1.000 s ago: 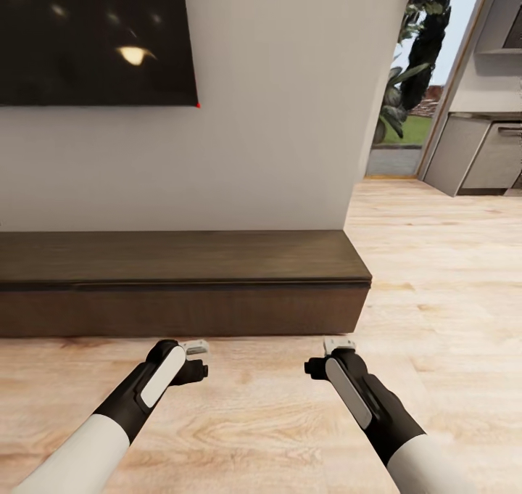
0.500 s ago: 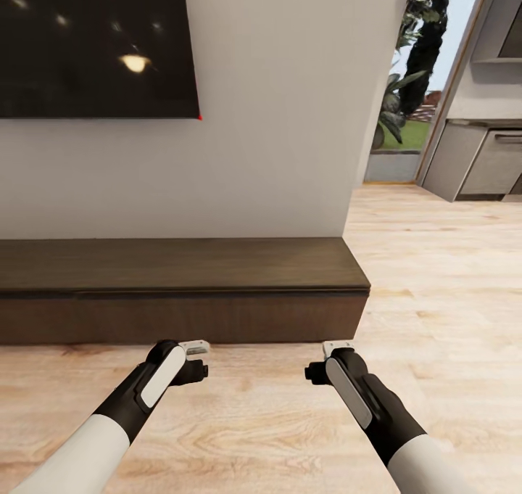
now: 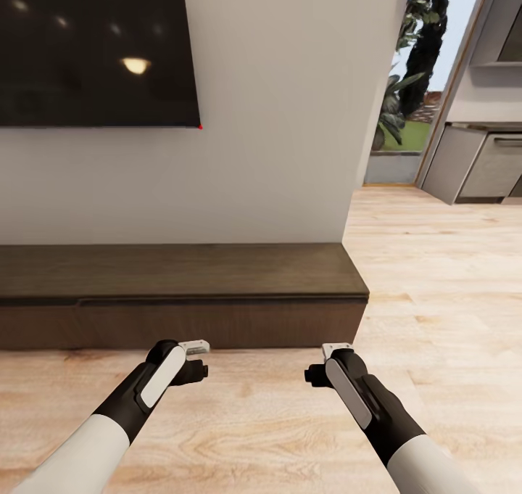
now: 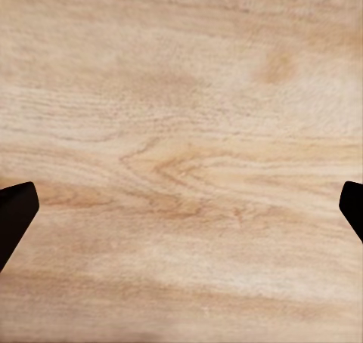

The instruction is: Place each of the two pumpkins and all three candles from the living room inside a cabinet in the living room (use any cabinet), then make sure every cabinet is closed, and position the cauldron so it is next to a table in the living room.

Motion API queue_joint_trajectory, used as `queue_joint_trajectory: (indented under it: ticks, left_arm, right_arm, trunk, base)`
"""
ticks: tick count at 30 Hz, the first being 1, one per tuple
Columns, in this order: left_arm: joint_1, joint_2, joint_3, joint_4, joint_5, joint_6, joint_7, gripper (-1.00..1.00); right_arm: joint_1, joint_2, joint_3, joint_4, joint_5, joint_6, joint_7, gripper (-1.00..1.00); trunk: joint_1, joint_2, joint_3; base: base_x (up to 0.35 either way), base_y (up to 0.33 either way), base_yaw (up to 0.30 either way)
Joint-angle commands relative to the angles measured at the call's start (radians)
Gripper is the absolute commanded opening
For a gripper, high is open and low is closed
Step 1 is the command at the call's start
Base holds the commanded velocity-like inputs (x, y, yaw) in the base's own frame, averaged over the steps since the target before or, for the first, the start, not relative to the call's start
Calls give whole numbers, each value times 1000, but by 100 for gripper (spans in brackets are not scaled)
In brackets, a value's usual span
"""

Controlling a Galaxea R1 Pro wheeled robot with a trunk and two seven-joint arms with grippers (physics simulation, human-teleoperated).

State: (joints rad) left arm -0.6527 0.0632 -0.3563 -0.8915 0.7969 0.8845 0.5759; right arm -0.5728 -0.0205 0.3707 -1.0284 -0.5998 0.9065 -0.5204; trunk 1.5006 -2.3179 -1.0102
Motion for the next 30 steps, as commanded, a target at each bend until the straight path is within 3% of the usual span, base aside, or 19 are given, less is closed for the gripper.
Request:
queue_joint_trajectory:
  ticks: [1,30]
  left_arm:
    - [-1,1,-4,-1,11,1,10,100]
    - [-1,1,-6,-1,10,1,10,100]
  right_arm:
    - [-1,-1,4,-1,-11,1,-10,100]
    - [-1,-1,4,5,-9,10,-9,100]
  trunk:
    - [-4,7,2]
    - [-115,210,93]
  base:
    - [0,0,0]
    - [0,0,0]
